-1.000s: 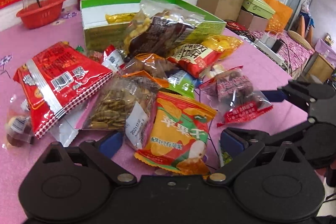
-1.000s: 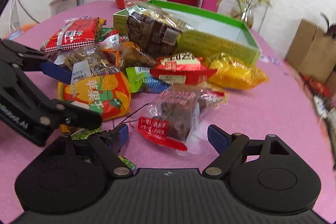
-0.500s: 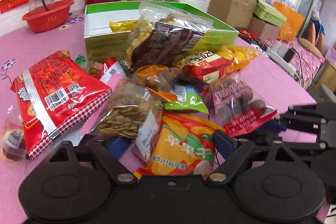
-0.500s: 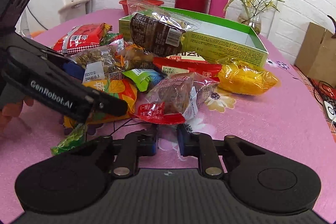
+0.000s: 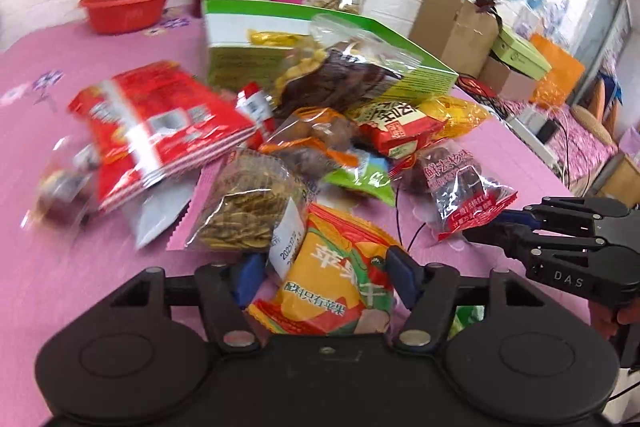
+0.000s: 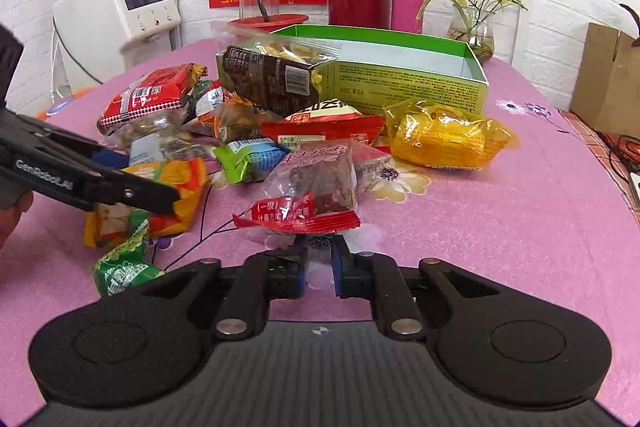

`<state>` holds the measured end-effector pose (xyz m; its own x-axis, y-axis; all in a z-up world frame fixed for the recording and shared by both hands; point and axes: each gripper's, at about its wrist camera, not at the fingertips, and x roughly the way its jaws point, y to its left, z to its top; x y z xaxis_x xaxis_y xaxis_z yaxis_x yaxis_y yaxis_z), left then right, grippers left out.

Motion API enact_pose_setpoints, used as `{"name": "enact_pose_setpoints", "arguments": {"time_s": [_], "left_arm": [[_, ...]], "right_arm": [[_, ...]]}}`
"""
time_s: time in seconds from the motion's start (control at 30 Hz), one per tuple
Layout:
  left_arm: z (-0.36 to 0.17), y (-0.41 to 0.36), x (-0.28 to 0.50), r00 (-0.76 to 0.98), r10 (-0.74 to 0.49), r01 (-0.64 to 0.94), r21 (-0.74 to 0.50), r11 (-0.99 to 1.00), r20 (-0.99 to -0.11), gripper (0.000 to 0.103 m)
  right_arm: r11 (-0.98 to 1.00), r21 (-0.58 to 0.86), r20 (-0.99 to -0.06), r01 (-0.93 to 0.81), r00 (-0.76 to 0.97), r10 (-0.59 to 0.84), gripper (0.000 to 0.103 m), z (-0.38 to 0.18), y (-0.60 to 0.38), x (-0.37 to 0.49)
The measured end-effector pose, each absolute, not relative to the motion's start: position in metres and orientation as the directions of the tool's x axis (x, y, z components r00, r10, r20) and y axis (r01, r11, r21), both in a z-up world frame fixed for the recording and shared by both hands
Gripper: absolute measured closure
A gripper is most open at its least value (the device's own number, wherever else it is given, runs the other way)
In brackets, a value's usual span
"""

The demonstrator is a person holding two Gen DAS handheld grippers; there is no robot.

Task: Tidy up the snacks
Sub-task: 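Grasp the red date packet with the right tool while the left tool grasps the orange chip bag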

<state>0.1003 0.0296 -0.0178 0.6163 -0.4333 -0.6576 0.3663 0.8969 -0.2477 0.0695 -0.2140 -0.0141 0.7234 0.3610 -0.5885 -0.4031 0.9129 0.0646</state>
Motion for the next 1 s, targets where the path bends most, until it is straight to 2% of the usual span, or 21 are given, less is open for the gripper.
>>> {"name": "enact_pose_setpoints", "arguments": {"time_s": [0.03,0.07,0.1,0.2,0.27,0.37,0.43,0.5,0.57,0.63,0.67,0.77,0.83,0.87,0.9,1.0], "left_arm": [[-0.017,0.033,0.098,0.618,-0.433,0.354,-0.26,0.899,-0.656,0.045],[-0.016,0.034,0.096,0.621,-0.428,0.34,-0.266,0.902,-0.657,0.043],[-0.015,0.036,0.094,0.622,-0.428,0.335,-0.271,0.902,-0.656,0.035],[-0.01,0.038,0.088,0.636,-0.419,0.32,-0.273,0.907,-0.648,0.012],[-0.006,0.039,0.084,0.646,-0.412,0.31,-0.272,0.911,-0.643,0.008],[-0.004,0.046,0.078,0.652,-0.412,0.29,-0.292,0.911,-0.637,0.007],[-0.002,0.047,0.075,0.64,-0.428,0.302,-0.304,0.904,-0.638,0.021],[-0.002,0.043,0.073,0.627,-0.451,0.333,-0.304,0.892,-0.636,0.025],[-0.003,0.037,0.07,0.622,-0.445,0.351,-0.279,0.894,-0.644,0.037],[-0.005,0.032,0.069,0.612,-0.442,0.366,-0.261,0.893,-0.656,0.065],[-0.007,0.032,0.068,0.605,-0.445,0.371,-0.261,0.891,-0.66,0.072],[-0.011,0.034,0.066,0.601,-0.451,0.37,-0.271,0.889,-0.659,0.072],[-0.011,0.035,0.067,0.6,-0.459,0.37,-0.282,0.885,-0.655,0.07],[-0.012,0.034,0.069,0.598,-0.461,0.371,-0.283,0.884,-0.656,0.068],[-0.013,0.031,0.071,0.592,-0.46,0.376,-0.278,0.884,-0.662,0.053],[-0.017,0.021,0.078,0.589,-0.458,0.395,-0.257,0.882,-0.666,0.05]], "right_arm": [[0.911,0.062,-0.584,-0.408,0.726,0.364,0.059,-0.014,-0.215,0.068],[0.909,0.055,-0.581,-0.414,0.727,0.366,0.048,-0.013,-0.215,0.067],[0.905,0.048,-0.578,-0.422,0.727,0.37,0.034,-0.013,-0.215,0.067],[0.892,0.044,-0.564,-0.449,0.726,0.393,0.007,-0.011,-0.213,0.066],[0.886,0.044,-0.554,-0.462,0.727,0.406,0.0,-0.008,-0.211,0.067],[0.872,0.054,-0.529,-0.486,0.727,0.437,0.0,-0.001,-0.21,0.066],[0.867,0.055,-0.519,-0.496,0.728,0.449,0.0,0.002,-0.208,0.068],[0.868,0.04,-0.519,-0.494,0.732,0.44,0.0,0.003,-0.204,0.074],[0.878,0.033,-0.541,-0.478,0.73,0.418,0.0,0.001,-0.199,0.084],[0.879,0.04,-0.556,-0.474,0.721,0.414,0.0,-0.001,-0.195,0.092],[0.877,0.041,-0.559,-0.479,0.716,0.417,0.0,-0.002,-0.194,0.094],[0.878,0.019,-0.57,-0.477,0.716,0.402,0.0,-0.005,-0.189,0.097],[0.878,-0.006,-0.569,-0.479,0.723,0.391,0.005,-0.006,-0.189,0.096],[0.874,-0.005,-0.57,-0.486,0.719,0.397,0.006,-0.006,-0.189,0.095],[0.871,-0.005,-0.573,-0.491,0.715,0.4,0.006,-0.005,-0.19,0.095],[0.865,-0.025,-0.581,-0.501,0.712,0.395,0.001,-0.006,-0.187,0.097]]}}
